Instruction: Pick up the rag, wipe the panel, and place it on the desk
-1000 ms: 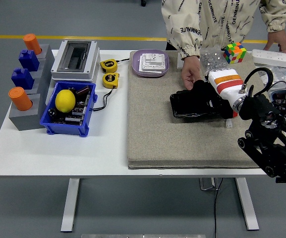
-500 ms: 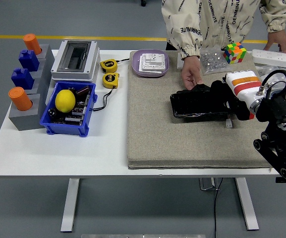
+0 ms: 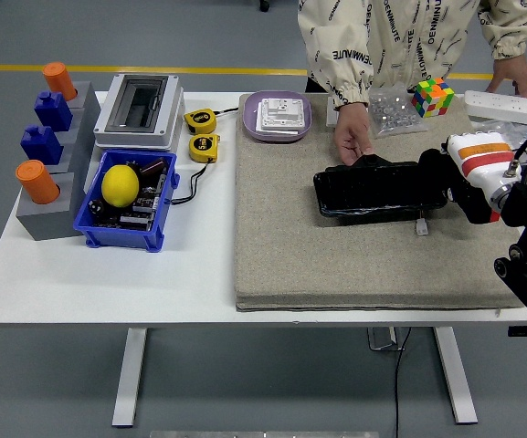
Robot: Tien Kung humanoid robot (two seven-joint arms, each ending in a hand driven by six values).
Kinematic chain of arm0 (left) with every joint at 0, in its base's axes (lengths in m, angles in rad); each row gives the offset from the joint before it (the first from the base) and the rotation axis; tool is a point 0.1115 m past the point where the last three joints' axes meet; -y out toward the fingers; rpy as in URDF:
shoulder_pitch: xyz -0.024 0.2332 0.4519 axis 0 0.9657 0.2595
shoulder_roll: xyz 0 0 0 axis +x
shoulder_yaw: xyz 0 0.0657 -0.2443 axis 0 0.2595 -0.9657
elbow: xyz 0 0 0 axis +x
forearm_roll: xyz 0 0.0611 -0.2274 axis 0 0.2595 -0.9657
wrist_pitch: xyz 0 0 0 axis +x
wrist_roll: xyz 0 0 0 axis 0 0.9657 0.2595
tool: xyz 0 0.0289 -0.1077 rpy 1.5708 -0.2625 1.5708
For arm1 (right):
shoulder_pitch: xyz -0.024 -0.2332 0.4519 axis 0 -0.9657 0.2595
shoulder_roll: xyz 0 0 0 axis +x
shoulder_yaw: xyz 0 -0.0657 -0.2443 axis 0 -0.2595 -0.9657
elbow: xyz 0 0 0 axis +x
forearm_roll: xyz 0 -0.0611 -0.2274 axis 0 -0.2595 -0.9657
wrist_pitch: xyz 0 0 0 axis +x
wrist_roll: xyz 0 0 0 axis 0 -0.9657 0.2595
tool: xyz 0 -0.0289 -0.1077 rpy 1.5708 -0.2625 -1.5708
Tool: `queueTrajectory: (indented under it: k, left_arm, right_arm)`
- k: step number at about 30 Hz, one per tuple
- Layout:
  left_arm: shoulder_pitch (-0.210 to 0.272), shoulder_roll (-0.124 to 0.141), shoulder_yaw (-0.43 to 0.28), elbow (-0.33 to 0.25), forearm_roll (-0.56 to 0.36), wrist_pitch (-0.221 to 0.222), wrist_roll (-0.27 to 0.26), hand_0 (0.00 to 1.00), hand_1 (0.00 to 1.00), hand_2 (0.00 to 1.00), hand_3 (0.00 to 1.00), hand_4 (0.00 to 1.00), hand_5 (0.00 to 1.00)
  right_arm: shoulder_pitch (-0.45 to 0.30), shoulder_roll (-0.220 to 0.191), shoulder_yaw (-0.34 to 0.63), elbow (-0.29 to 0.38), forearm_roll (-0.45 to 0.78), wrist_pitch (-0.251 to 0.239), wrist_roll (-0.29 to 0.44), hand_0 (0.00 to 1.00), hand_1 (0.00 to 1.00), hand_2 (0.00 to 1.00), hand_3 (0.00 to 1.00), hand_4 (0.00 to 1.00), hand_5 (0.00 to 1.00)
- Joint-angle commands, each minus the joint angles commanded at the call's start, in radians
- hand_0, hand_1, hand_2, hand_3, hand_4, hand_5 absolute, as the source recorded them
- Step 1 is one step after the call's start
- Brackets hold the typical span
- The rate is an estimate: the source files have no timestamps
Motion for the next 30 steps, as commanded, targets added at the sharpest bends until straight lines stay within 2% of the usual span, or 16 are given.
queueTrajectory:
  k: [15,30]
  left_arm:
    - [0.001,-0.005,-0.004,-0.001,0.002,0.000,0.000,0.635,0.657,0.684,0.573,0.612,0.510]
    - [-0.002,-0.005,-0.001,-0.001,0.002,0.000,0.000,0.635,0.658,0.683,0.573,0.611,0.508]
  right_arm:
    - [-0.022,-0.040,0.015,-0.006,-0.004,0.000,0.000,0.280,0.320,0.355,0.359,0.908,0.007]
    - [-0.012,-0.008,0.017,-0.002,-0.002,-0.002,0.001,0.280,0.320,0.355,0.360,0.908,0.006]
